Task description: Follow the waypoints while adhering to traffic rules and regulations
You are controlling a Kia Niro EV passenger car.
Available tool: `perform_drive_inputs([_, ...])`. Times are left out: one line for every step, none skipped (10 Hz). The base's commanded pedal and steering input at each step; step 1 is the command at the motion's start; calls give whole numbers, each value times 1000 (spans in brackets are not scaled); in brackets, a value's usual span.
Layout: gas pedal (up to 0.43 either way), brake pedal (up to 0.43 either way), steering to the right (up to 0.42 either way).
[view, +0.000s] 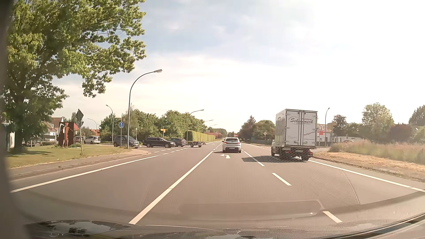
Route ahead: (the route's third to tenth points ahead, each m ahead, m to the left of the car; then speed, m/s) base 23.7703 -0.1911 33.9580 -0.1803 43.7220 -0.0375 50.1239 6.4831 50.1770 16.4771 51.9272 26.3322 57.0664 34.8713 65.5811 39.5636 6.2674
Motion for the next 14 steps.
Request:
perform_drive_inputs([59, 0, 2])
perform_drive_inputs([59, 0, 2])
perform_drive_inputs([59, 0, 2])
perform_drive_inputs([59, 0, 4])
perform_drive_inputs([59, 0, 5])
perform_drive_inputs([59, 0, 6])
perform_drive_inputs([59, 0, 6])
perform_drive_inputs([59, 0, 6])
perform_drive_inputs([59, 0, 6])
perform_drive_inputs([59, 0, 6])
perform_drive_inputs([59, 0, 6])
perform_drive_inputs([59, 0, 6])
perform_drive_inputs([59, 0, 6])
perform_drive_inputs([59, 0, 6])
